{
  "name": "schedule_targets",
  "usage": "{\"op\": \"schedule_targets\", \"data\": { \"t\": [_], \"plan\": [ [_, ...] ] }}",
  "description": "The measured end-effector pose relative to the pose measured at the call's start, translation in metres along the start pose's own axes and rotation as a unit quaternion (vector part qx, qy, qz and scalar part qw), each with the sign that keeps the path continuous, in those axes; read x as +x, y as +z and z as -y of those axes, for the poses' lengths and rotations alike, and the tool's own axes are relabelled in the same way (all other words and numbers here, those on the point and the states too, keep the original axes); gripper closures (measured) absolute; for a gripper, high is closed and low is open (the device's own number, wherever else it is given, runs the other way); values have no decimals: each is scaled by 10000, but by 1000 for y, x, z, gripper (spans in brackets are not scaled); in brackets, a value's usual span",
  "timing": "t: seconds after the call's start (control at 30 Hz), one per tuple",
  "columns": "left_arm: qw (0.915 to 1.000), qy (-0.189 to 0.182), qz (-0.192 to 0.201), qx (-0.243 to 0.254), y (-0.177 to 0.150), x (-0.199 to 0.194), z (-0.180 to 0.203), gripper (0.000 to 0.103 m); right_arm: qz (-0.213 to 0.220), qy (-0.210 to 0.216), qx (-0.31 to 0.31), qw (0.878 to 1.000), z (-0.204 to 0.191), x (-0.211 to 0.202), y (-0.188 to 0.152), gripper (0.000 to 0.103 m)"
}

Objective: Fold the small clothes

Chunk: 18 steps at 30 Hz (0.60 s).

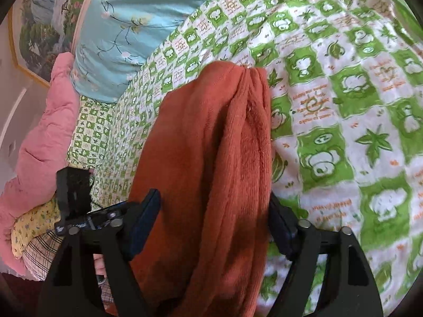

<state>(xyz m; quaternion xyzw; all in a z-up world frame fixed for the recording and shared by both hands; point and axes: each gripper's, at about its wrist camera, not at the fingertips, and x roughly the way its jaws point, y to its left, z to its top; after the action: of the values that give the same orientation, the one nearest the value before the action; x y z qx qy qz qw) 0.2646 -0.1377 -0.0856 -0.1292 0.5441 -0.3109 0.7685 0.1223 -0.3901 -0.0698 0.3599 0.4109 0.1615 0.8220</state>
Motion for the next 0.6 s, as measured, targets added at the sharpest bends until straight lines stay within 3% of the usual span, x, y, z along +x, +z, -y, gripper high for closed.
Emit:
{"op": "schedule_targets", "data": {
  "t": [0.03, 0.13, 0.2, 0.23, 0.33, 0.47, 0.6],
  "plan": [
    [10000, -19, 57, 79, 4, 2, 3, 25, -21, -21, -2, 10000, 1, 3, 0, 43],
    [9995, 60, 146, 259, 11, 8, 8, 43, 6, 66, 61, 10000, 3, 7, -2, 60],
    [9991, 92, 243, 343, 12, 6, 11, 72, 65, 72, 70, 9999, 1, 5, -3, 67],
    [9987, 91, 313, 392, 11, 1, 12, 77, 117, 72, 68, 9999, -2, 3, -4, 68],
    [9971, 6, 569, 509, 4, -27, 16, 81, 308, 172, -6, 9994, -19, -3, -5, 71],
    [9911, 294, 1063, 740, -16, -84, 18, 82, 320, 593, -291, 9973, -60, 8, -9, 72],
    [9856, 614, 1464, 578, -38, -151, -9, 82, 128, 1090, -551, 9924, -104, 42, -17, 72]
  ]
}}
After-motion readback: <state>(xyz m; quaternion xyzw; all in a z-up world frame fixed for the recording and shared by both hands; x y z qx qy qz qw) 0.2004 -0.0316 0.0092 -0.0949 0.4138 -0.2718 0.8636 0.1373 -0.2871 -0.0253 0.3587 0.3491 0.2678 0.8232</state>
